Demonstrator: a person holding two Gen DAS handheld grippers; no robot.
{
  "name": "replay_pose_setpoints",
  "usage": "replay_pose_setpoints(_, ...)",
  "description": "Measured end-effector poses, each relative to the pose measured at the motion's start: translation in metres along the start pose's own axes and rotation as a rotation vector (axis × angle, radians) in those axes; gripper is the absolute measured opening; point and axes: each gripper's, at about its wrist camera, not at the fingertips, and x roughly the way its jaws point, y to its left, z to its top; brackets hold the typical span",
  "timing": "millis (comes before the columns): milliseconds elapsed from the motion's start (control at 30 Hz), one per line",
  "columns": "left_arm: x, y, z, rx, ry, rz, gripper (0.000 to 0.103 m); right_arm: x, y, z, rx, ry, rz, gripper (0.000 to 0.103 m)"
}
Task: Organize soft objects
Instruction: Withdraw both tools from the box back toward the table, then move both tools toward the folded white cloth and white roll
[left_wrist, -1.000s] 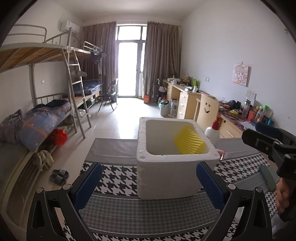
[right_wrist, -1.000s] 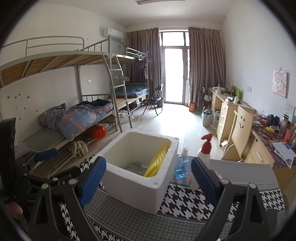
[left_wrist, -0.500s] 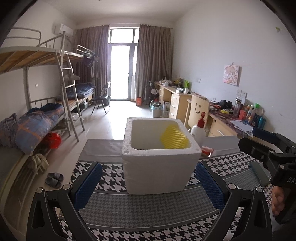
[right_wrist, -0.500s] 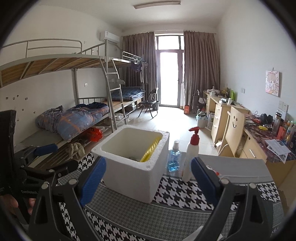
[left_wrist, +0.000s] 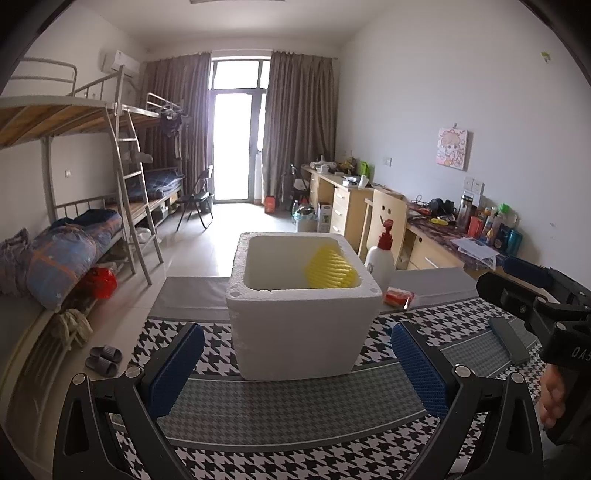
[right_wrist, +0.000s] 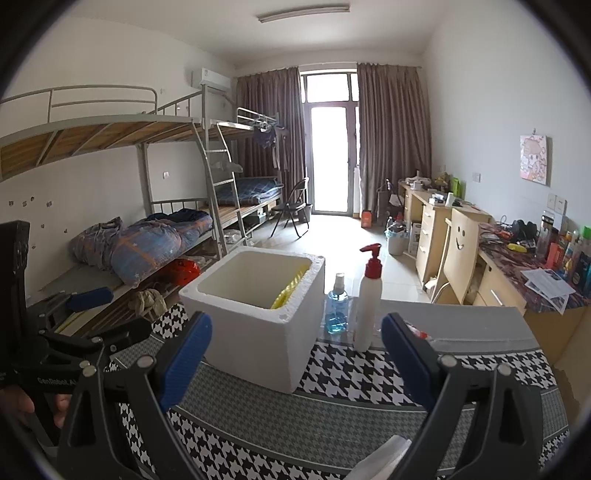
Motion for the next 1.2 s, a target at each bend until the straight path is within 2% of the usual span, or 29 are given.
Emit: replay_pose_setpoints(1200, -0.019, -0.031, -0.02, 0.053, -0.047, -0.061, 0.102, -0.039, -0.015, -0.026, 0.052, -0.037, -0.063, 0.095)
